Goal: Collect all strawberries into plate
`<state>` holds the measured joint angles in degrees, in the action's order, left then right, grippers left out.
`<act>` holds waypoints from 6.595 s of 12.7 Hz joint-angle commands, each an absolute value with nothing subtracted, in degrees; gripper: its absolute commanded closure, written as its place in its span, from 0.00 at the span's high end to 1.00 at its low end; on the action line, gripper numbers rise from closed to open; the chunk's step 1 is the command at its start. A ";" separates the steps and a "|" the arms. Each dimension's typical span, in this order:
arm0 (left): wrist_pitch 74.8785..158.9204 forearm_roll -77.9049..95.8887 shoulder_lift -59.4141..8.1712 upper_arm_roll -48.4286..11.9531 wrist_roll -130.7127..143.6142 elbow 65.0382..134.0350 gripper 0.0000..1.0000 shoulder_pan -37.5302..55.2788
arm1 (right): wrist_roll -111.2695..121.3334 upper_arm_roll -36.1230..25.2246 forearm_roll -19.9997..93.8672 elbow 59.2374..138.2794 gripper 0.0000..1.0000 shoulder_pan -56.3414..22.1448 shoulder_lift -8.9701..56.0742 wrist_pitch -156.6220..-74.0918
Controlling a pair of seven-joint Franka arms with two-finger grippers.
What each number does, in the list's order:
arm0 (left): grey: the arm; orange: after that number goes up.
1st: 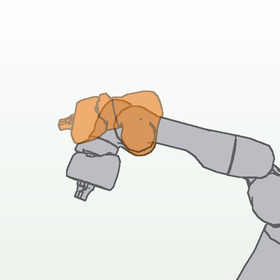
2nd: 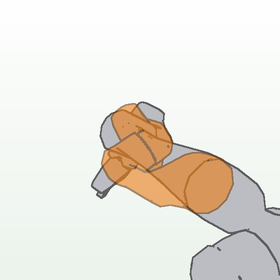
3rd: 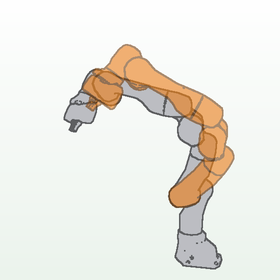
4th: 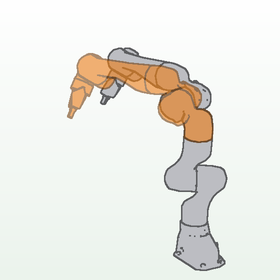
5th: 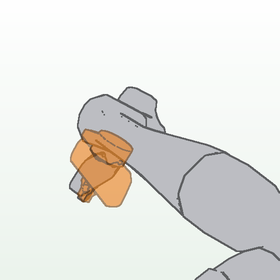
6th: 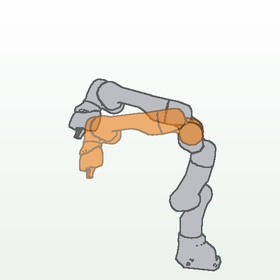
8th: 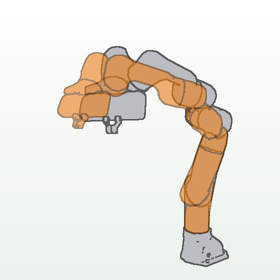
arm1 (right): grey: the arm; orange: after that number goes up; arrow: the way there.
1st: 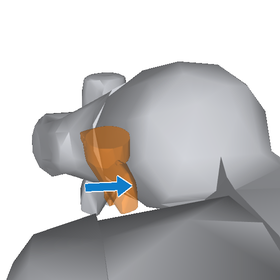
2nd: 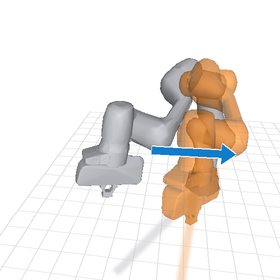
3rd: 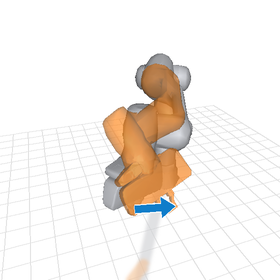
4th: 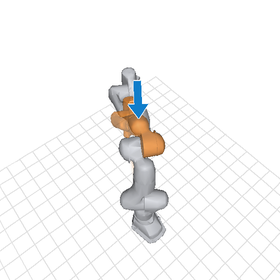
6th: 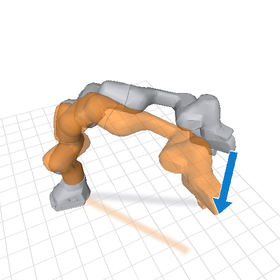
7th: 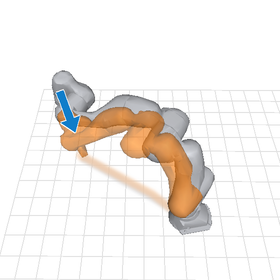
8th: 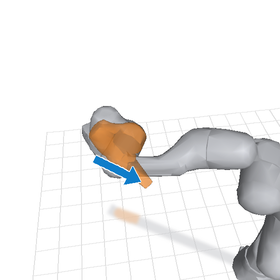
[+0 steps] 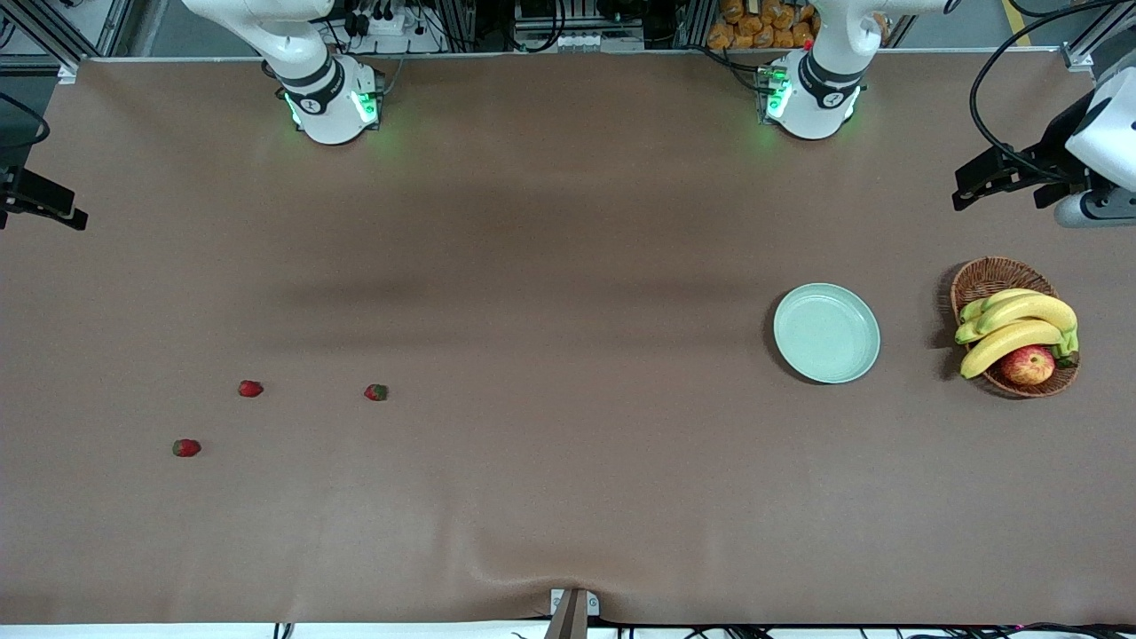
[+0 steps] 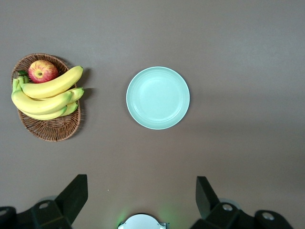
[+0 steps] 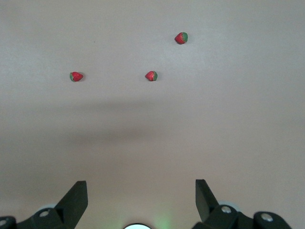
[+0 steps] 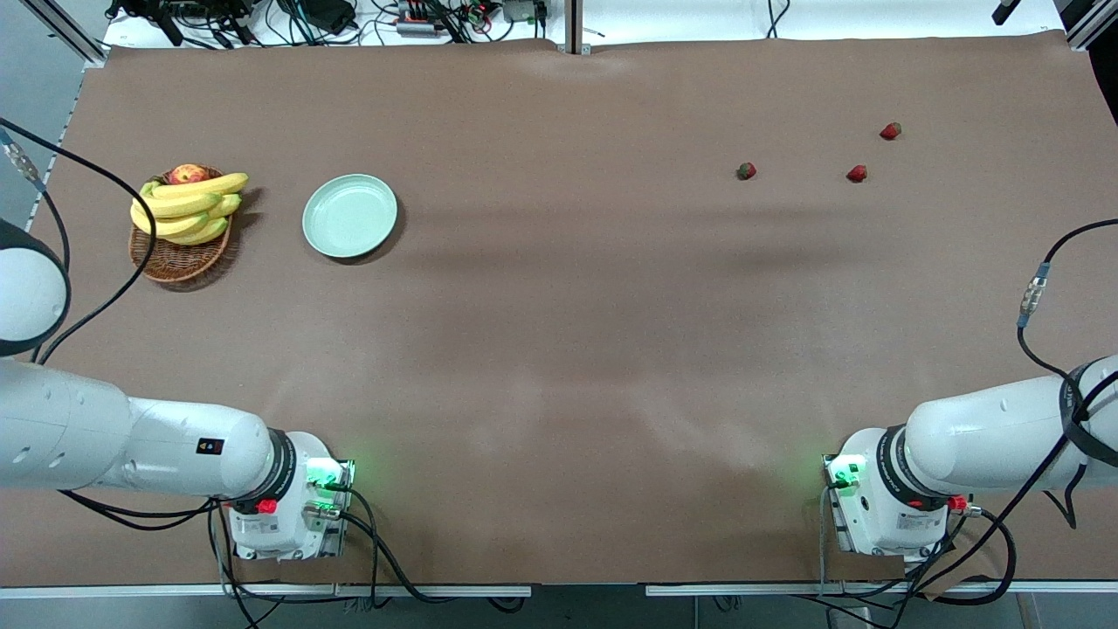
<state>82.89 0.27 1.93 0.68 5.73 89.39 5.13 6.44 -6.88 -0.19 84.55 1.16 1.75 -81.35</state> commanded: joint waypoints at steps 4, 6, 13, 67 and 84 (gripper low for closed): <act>83.76 0.97 1.76 0.70 4.75 89.65 1.00 4.75 | 6.50 -6.06 -0.17 84.29 1.00 3.60 1.14 -80.68; 83.76 0.79 1.76 0.70 4.66 89.56 1.00 4.83 | 6.68 -5.98 0.00 84.29 1.00 4.39 1.05 -80.51; 84.02 0.79 1.58 0.70 4.04 89.65 1.00 4.75 | 5.89 -5.62 0.18 84.29 1.00 3.43 1.49 -82.00; 93.43 0.97 1.05 0.26 2.11 96.24 1.00 3.96 | 46.49 -3.25 -1.05 98.70 1.00 -17.84 37.35 -137.11; 93.96 0.97 1.05 0.26 2.11 97.03 1.00 3.69 | 47.20 -3.25 -1.05 102.74 0.22 -17.05 39.02 -141.68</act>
<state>93.13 0.27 0.53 0.24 3.05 96.42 4.03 45.24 -3.60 -0.41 101.76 -17.66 39.02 -139.77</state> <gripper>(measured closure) 0.000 0.300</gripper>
